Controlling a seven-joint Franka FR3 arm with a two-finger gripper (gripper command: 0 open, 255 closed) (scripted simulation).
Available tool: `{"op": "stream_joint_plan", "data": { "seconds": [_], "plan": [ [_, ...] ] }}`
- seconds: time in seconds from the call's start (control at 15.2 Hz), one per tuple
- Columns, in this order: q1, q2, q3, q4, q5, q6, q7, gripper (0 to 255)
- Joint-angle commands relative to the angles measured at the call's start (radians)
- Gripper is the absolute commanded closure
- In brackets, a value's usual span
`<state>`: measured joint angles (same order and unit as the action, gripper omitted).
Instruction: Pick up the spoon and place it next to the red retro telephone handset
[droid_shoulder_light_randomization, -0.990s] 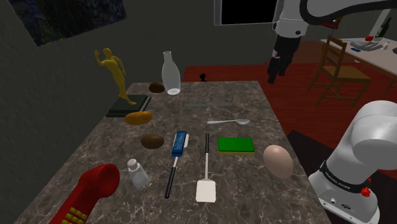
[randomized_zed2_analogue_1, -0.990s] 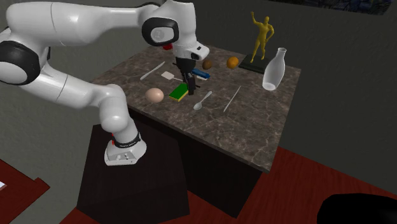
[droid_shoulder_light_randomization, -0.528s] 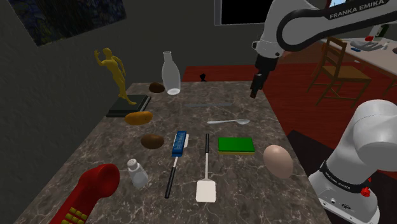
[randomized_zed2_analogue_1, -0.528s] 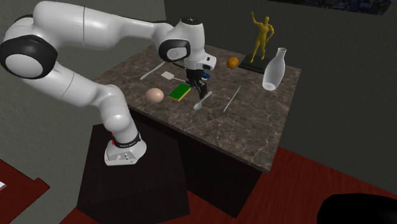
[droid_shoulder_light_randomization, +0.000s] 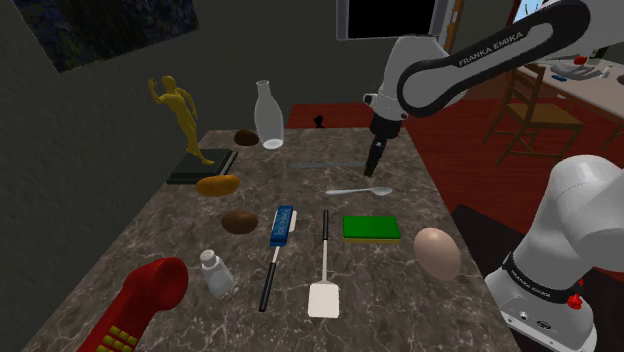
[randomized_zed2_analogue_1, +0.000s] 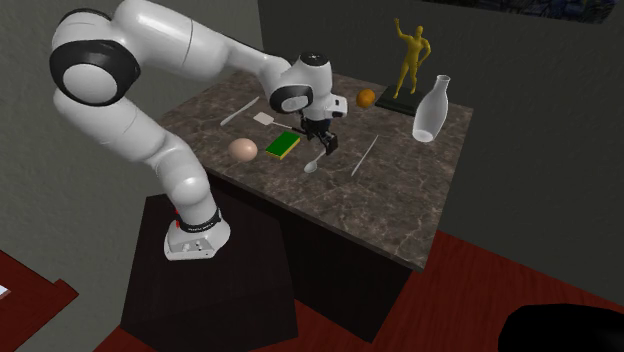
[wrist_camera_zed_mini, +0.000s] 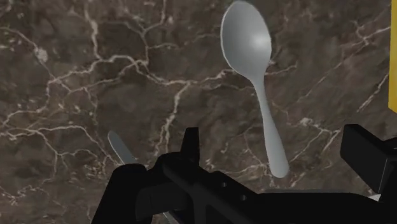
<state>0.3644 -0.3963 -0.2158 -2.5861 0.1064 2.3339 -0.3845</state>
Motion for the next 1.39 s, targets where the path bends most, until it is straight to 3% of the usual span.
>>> {"op": "stream_joint_plan", "data": {
  "seconds": [0.0, 0.13, 0.59, 1.12, 1.19, 1.32],
  "plan": [
    [0.045, 0.057, -0.011, -0.006, 0.049, 0.076, -0.066, 0],
    [0.083, 0.111, -0.021, 0.004, 0.097, 0.128, -0.128, 0],
    [0.114, 0.202, -0.028, -0.012, 0.158, 0.231, -0.17, 0],
    [0.117, 0.21, -0.028, -0.013, 0.165, 0.239, -0.175, 0],
    [0.117, 0.21, -0.028, -0.013, 0.165, 0.239, -0.175, 255],
    [0.117, 0.21, -0.028, -0.013, 0.165, 0.239, -0.175, 255]
  ]
}}
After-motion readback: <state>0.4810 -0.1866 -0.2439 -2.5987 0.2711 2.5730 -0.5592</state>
